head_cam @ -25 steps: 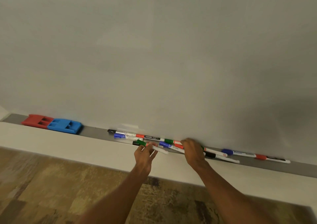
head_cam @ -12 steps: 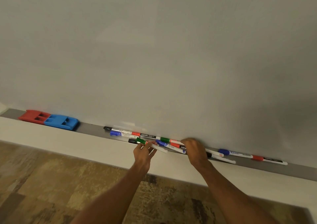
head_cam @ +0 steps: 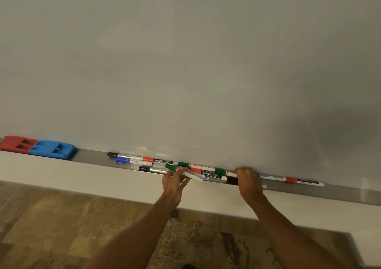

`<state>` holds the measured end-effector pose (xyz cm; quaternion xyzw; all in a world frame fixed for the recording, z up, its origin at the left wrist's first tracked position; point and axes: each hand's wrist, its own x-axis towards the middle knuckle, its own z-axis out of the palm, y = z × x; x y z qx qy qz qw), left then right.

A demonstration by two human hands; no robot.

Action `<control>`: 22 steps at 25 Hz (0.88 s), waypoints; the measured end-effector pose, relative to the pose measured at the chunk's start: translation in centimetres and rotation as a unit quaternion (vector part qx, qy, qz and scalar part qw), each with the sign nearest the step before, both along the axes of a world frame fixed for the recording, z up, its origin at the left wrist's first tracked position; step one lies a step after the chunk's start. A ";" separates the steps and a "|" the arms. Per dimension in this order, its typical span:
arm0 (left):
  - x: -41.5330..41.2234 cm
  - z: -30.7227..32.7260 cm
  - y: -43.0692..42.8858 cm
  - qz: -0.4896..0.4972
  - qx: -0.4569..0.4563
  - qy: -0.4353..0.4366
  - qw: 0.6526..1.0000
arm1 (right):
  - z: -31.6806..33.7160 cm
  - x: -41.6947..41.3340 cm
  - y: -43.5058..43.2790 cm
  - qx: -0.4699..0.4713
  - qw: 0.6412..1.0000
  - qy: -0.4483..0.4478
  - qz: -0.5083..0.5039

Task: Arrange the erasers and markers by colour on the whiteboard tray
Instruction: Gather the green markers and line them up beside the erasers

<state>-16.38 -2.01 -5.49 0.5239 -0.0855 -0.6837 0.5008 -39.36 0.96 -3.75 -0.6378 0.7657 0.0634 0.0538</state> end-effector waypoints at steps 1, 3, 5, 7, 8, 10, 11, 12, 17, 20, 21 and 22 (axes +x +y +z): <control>-0.3 0.0 0.1 -0.003 -0.001 0.001 1.000 | 0.0 -0.3 -0.1 0.006 1.000 0.008 -0.003; -0.7 -0.1 0.2 -0.007 -0.001 0.006 1.000 | -0.1 -0.5 -0.3 0.021 0.999 0.024 -0.003; -1.0 -0.2 0.2 -0.011 -0.003 0.015 1.000 | -0.1 -0.6 -0.4 0.029 0.999 0.036 0.001; -1.2 -0.4 0.3 -0.016 -0.005 0.021 1.000 | -0.3 -0.7 -0.5 0.025 0.999 0.036 0.004; -1.4 -0.4 0.3 -0.017 -0.006 0.023 1.000 | -0.4 -0.7 -0.4 0.018 0.999 0.032 0.006; -1.7 -0.5 0.4 -0.027 -0.011 0.026 0.999 | -0.5 -0.9 -0.2 -0.003 1.000 0.021 0.010; -1.8 -0.4 0.4 -0.034 -0.014 0.028 0.999 | -0.5 -1.0 -0.1 -0.016 1.000 0.014 0.010; -2.0 -0.4 0.5 -0.040 -0.017 0.031 0.999 | -0.6 -1.2 0.2 -0.031 0.999 0.003 0.010; -3.5 0.1 1.0 -0.070 -0.017 0.037 0.997 | 0.0 -0.3 0.7 -0.099 0.991 -0.085 0.020; -4.2 0.5 1.4 -0.089 -0.030 0.038 0.995 | 0.8 1.8 0.1 -0.109 0.986 -0.121 0.043; -4.2 0.6 1.5 -0.091 -0.036 0.036 0.995 | 1.0 2.6 -0.1 -0.109 0.984 -0.130 0.046; -4.2 0.6 1.5 -0.091 -0.041 0.033 0.994 | 1.1 3.3 -0.3 -0.110 0.983 -0.142 0.049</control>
